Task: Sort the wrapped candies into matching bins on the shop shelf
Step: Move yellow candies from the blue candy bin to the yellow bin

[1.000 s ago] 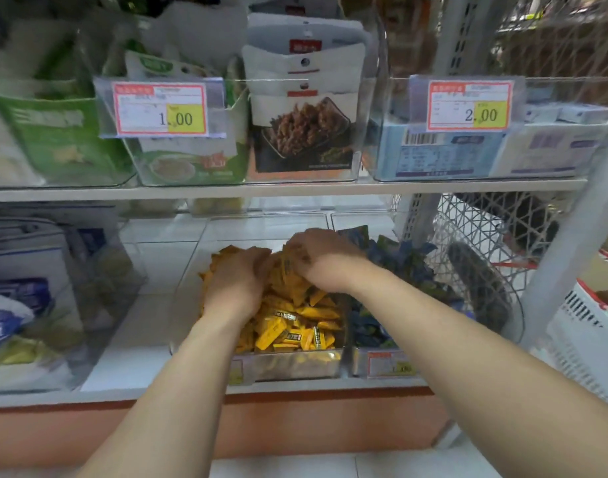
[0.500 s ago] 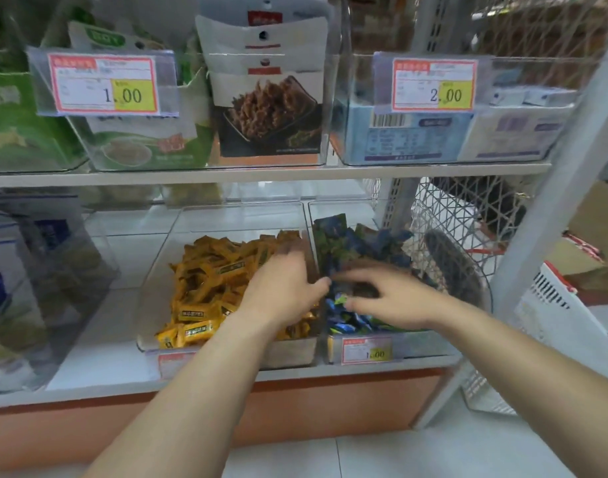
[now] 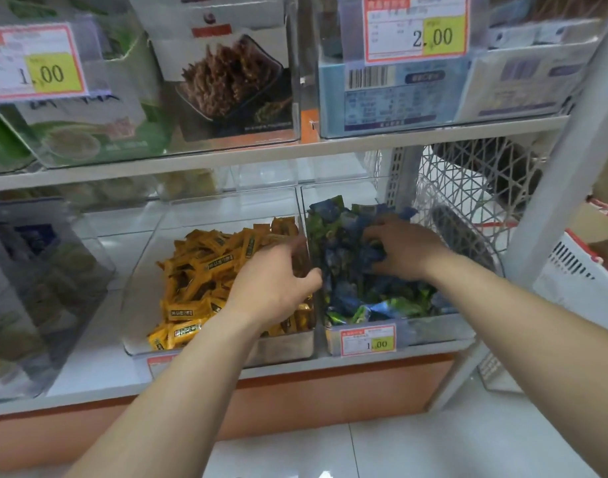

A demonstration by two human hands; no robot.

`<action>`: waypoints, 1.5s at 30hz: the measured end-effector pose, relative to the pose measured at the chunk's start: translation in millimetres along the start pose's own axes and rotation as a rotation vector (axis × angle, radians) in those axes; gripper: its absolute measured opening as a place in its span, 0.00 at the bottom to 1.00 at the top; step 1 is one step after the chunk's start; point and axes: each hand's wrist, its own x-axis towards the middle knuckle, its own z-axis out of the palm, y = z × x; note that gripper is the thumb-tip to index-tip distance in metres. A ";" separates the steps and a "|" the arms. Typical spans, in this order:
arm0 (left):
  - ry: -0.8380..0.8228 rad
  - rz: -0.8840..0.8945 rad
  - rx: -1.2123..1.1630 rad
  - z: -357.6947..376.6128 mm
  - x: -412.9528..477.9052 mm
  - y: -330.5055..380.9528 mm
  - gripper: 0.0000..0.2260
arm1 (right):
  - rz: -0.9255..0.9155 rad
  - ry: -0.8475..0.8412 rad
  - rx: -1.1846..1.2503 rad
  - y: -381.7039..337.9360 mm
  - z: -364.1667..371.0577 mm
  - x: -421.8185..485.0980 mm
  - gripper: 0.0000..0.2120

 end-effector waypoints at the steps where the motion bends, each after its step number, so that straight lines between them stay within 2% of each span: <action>1: 0.001 -0.001 -0.002 -0.1 0.3 -0.3 0.25 | 0.038 0.011 0.016 7.5 -3.1 -0.3 0.17; 3: 0.004 -0.006 -0.005 0.3 0.9 -1.1 0.25 | 0.083 -0.027 0.002 13.5 -8.7 -0.8 0.13; 5: 0.007 -0.010 -0.005 0.9 1.5 -2.3 0.25 | 0.087 -0.067 -0.108 6.3 -15.2 -2.1 0.12; 7: 0.004 -0.011 -0.009 0.9 1.9 -3.0 0.25 | 0.033 0.059 -0.142 -9.8 -20.5 -4.7 0.10; 9: -0.003 -0.014 -0.004 0.7 2.3 -2.6 0.25 | -0.093 0.152 0.040 -31.0 -21.3 -9.4 0.07; 10: -0.004 -0.014 0.003 0.5 2.6 -2.1 0.25 | -0.148 0.078 0.177 -40.8 -19.4 -12.3 0.07; 12: 0.006 -0.011 0.007 0.4 2.4 -1.3 0.24 | -0.213 -0.251 0.336 -53.1 -9.8 -16.5 0.09; 14: 0.023 0.001 0.004 1.4 2.0 -0.8 0.22 | -0.219 -0.523 0.274 -54.2 1.7 -18.8 0.17; 15: 0.030 0.000 0.009 2.0 1.4 -1.0 0.23 | -0.211 -0.590 0.215 -53.6 6.4 -18.8 0.21; 17: 0.033 -0.007 0.017 2.7 0.6 -1.6 0.24 | -0.196 -0.610 0.101 -54.1 12.1 -15.4 0.28; 19: 0.020 -0.017 0.013 2.3 -0.1 -2.1 0.26 | -0.202 -0.571 0.018 -58.6 16.2 -10.7 0.33; 21: 0.005 -0.019 0.006 1.6 -0.2 -1.8 0.26 | -0.193 -0.542 0.049 -62.2 18.1 -9.3 0.33; 26: 0.002 -0.007 -0.014 0.0 -0.6 -0.3 0.25 | -0.202 -0.420 0.181 -65.2 28.1 -11.9 0.08; 27: 0.001 -0.010 -0.015 0.1 -0.4 -0.8 0.26 | -0.210 -0.398 0.218 -64.4 28.6 -12.6 0.05; 29: -0.004 -0.013 -0.018 0.2 0.0 -2.1 0.27 | -0.190 -0.321 0.287 -58.4 22.6 -14.6 0.06; 31: -0.008 -0.014 -0.024 0.0 1.0 -3.6 0.27 | -0.130 -0.174 0.332 -45.7 10.0 -13.3 0.10; 33: -0.010 -0.017 -0.040 0.2 1.9 -4.9 0.27 | -0.081 0.017 0.308 -30.1 -6.6 -10.0 0.16; 35: -0.010 -0.018 -0.060 0.3 2.2 -5.1 0.26 | -0.041 0.154 0.211 -14.8 -18.6 -8.6 0.15; 37: -0.009 -0.016 -0.077 0.0 2.4 -4.4 0.24 | 0.009 0.106 0.095 -1.4 -21.7 -7.3 0.13; 39: -0.010 -0.014 -0.089 -0.5 2.6 -4.6 0.24 | 0.037 -0.053 0.058 1.8 -20.7 -6.4 0.13; 41: -0.011 -0.010 -0.090 -0.9 2.2 -5.1 0.24 | 0.056 -0.132 -0.016 -4.3 -25.4 -6.4 0.18; 43: -0.012 -0.005 -0.090 -0.8 2.1 -6.1 0.24 | 0.085 -0.041 -0.130 -16.3 -37.2 -8.3 0.19; 45: -0.017 -0.003 -0.086 -1.1 2.0 -6.5 0.24 | 0.017 0.125 -0.018 -35.9 -45.2 -16.6 0.10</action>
